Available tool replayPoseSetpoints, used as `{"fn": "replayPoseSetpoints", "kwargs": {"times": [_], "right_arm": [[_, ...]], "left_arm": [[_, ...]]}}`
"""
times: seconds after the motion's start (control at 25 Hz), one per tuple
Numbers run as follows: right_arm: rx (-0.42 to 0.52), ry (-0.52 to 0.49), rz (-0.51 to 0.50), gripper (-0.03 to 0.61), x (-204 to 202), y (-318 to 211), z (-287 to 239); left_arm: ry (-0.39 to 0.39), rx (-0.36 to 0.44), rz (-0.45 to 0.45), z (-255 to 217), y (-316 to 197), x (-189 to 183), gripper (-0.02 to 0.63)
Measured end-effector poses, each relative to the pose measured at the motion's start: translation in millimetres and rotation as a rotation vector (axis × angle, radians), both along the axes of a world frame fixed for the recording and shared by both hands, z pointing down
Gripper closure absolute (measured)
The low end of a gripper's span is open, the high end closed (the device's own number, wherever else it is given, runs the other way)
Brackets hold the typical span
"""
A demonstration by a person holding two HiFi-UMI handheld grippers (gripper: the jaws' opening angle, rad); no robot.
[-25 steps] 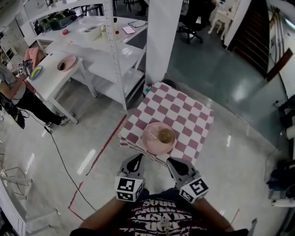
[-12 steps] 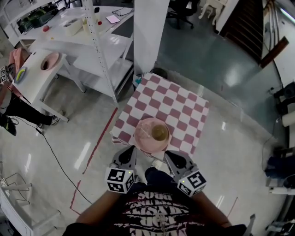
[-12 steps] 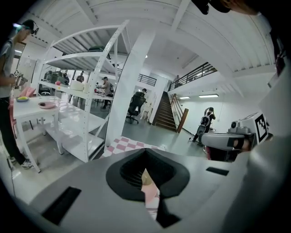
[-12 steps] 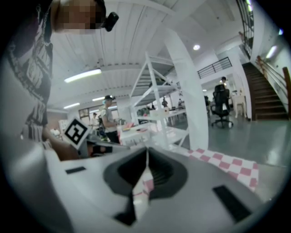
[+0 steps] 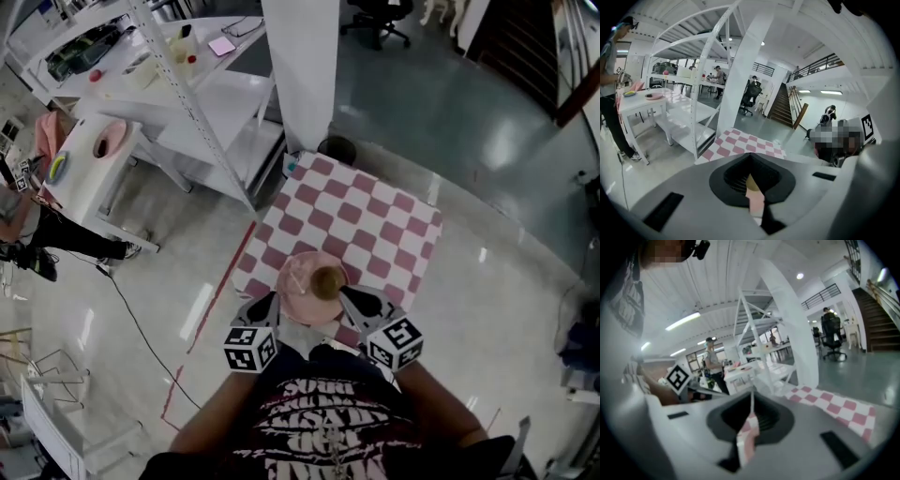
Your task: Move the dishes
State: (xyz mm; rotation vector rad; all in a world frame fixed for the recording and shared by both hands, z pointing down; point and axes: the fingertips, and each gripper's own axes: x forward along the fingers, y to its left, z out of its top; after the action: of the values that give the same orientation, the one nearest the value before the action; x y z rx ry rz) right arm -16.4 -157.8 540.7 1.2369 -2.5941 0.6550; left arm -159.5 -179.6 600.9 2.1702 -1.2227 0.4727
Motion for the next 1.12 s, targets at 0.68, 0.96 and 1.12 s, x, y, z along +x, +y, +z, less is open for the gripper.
{"fn": "replayPoseSetpoints", "kwargs": {"times": [0.68,0.96,1.12], "right_arm": [[-0.357,0.208,-0.009,0.54,-7,-4,174],[-0.641,0.392,0.031,0.45,-15,22,267],[-0.768,0.292,0.344,0.422,18,23,291]], "left_arm": [[-0.228,-0.259,0.317,122,-32,-15,0.589],[-0.153,-0.301,0.431,118,-70,-10,0.589],[-0.156,-0.267,0.474,109,-92,-18,0.589]]}}
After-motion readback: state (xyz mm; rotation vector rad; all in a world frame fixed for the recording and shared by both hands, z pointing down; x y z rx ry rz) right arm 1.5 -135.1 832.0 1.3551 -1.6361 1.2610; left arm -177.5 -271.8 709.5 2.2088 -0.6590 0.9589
